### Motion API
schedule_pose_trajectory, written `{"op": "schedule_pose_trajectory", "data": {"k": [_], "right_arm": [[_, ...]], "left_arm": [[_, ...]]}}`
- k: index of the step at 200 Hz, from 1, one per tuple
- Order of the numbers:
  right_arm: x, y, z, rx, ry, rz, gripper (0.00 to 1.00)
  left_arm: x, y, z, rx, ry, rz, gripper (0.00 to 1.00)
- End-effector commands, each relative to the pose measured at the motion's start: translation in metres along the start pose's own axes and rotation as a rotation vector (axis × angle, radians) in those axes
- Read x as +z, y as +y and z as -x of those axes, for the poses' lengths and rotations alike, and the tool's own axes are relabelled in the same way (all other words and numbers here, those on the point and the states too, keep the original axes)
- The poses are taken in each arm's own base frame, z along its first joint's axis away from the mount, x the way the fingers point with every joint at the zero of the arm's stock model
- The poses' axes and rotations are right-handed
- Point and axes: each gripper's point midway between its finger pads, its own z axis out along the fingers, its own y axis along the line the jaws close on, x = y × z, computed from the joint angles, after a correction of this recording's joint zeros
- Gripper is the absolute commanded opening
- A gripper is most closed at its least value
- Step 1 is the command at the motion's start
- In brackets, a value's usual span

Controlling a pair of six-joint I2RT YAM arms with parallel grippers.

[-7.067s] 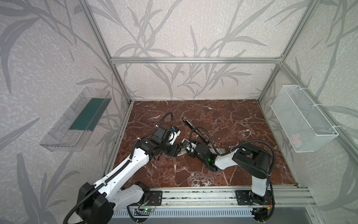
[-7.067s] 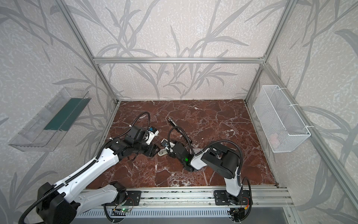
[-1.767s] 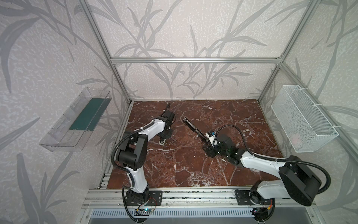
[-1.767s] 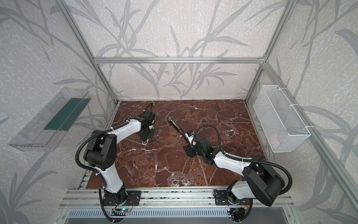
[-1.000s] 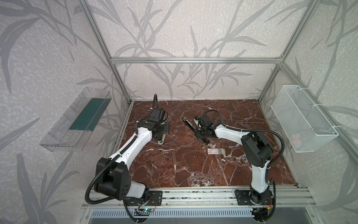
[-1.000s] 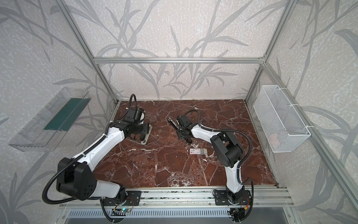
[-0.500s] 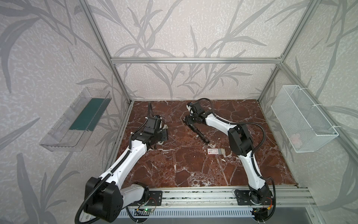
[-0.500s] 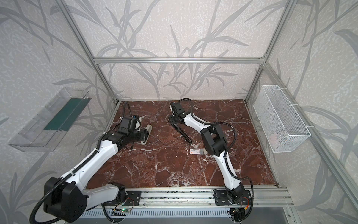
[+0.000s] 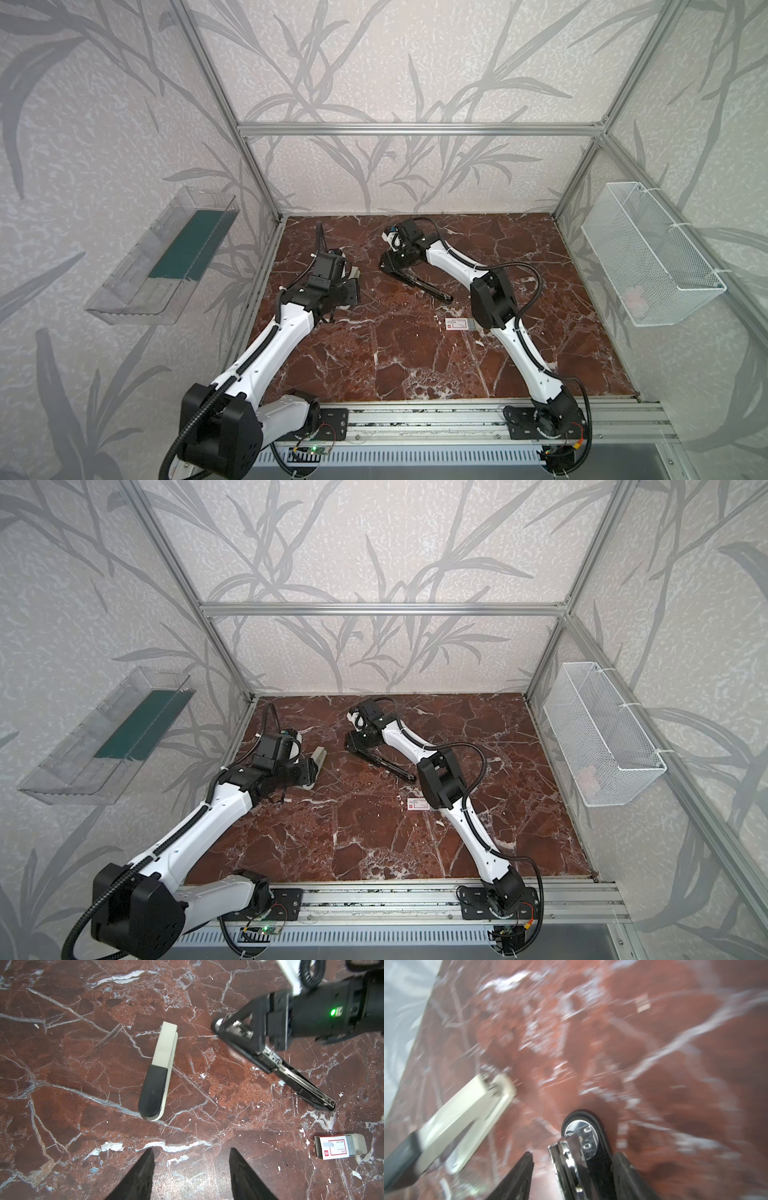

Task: Load the staples into the stapler

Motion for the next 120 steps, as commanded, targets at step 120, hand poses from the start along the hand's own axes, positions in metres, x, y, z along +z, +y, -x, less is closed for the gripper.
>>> {"op": "schedule_pose_trajectory", "data": {"k": [120], "right_arm": [[-0.097, 0.085, -0.111, -0.151, 0.061, 0.089, 0.61]], "left_arm": [[0.029, -0.022, 0.005, -0.053, 0.096, -0.084, 0.58]]}}
